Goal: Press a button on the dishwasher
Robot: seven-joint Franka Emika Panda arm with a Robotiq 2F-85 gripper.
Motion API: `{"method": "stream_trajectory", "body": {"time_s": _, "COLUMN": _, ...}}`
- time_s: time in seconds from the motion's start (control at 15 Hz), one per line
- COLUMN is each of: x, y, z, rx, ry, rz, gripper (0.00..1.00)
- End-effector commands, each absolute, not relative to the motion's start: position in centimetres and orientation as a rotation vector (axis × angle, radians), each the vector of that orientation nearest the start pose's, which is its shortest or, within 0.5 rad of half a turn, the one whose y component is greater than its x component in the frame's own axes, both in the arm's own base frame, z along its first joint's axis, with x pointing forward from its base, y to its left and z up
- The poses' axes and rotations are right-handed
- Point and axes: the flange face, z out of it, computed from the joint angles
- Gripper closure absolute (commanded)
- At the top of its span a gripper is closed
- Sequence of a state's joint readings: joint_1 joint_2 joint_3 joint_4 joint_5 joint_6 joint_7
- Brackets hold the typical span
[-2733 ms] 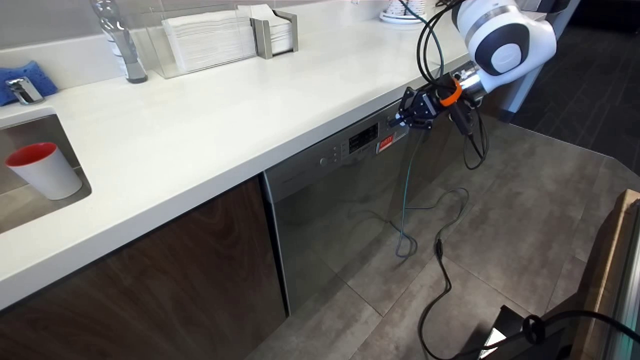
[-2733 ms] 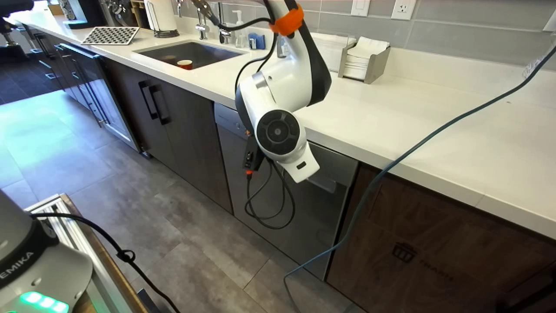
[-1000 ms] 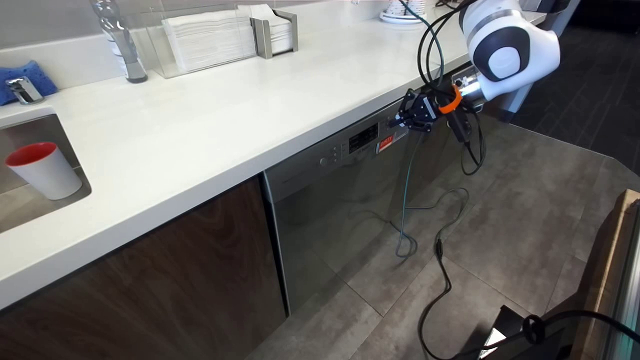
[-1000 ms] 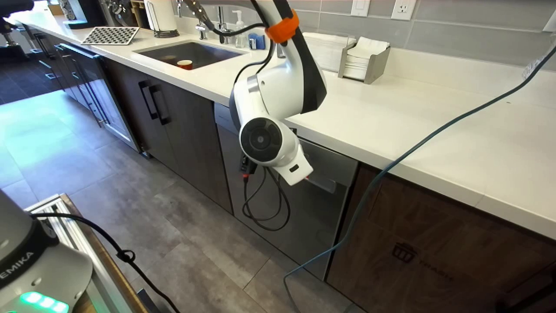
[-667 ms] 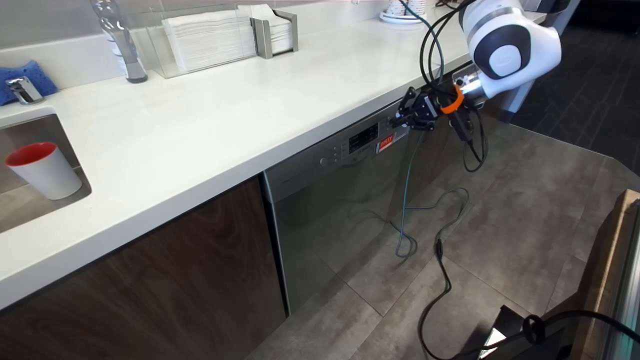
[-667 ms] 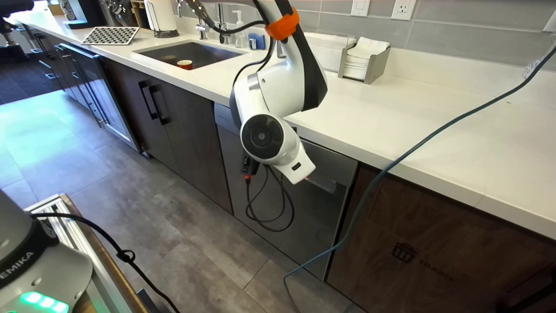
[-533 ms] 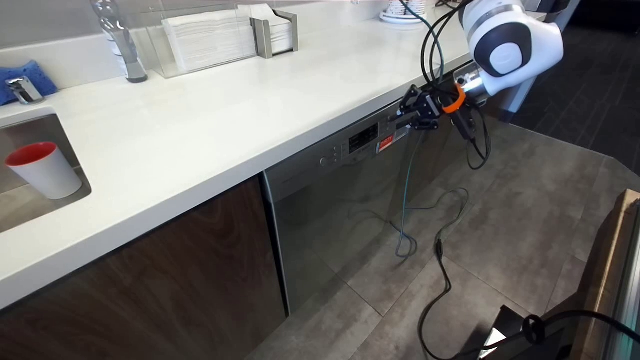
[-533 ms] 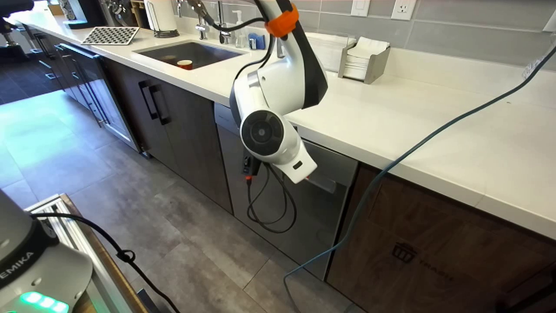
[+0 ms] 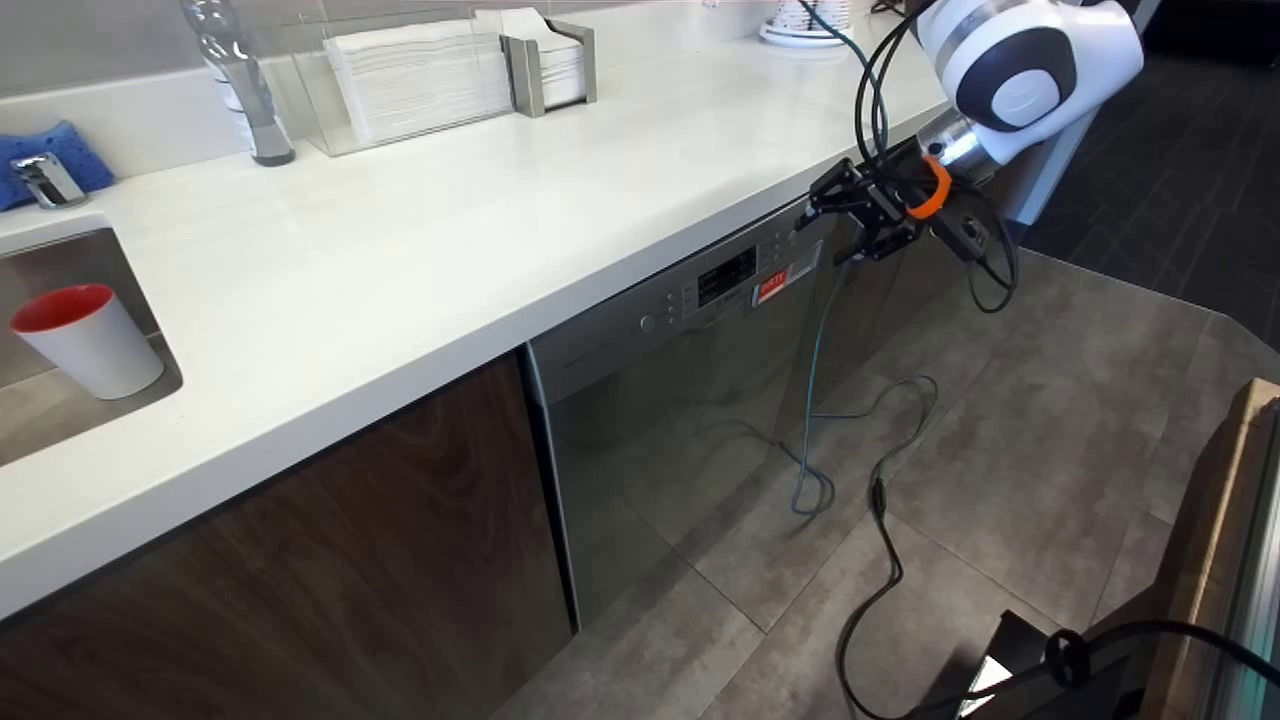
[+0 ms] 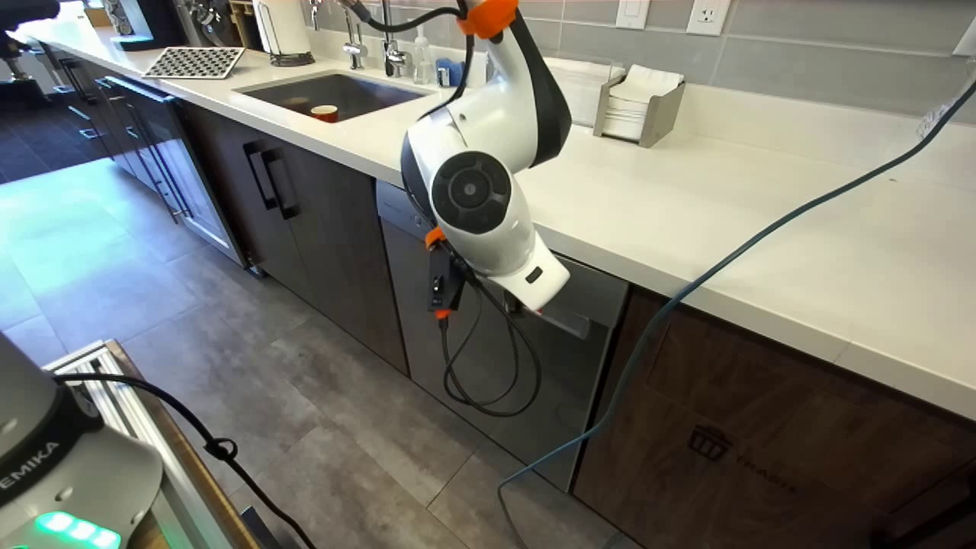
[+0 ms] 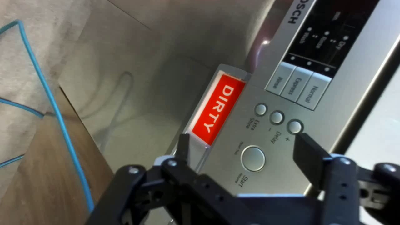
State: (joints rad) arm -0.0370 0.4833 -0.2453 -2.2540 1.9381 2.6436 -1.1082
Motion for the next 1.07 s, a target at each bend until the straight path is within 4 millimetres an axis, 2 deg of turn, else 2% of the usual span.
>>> {"method": "stream_trajectory", "body": {"time_s": 0.0, "x": 45.8, "y": -16.7, "z": 14.9, "rx": -2.434, "ry": 1.151, "rz": -0.541, "gripper": 0.00}}
{"method": "stream_trajectory", "body": {"time_s": 0.47, "x": 42.9, "y": -15.1, "z": 17.6, "rx": -2.814, "ry": 0.920, "rz": -0.406, "gripper": 0.00}}
{"method": "stream_trajectory", "body": {"time_s": 0.53, "x": 42.4, "y": -14.7, "z": 18.1, "rx": -2.855, "ry": 0.865, "rz": -0.382, "gripper": 0.00}}
{"method": "stream_trajectory", "body": {"time_s": 0.6, "x": 41.4, "y": -14.1, "z": 17.6, "rx": -2.853, "ry": 0.752, "rz": -0.280, "gripper": 0.00}}
{"method": "stream_trajectory", "body": {"time_s": 1.0, "x": 41.3, "y": -13.5, "z": 20.9, "rx": -3.024, "ry": 0.499, "rz": -0.232, "gripper": 0.00}}
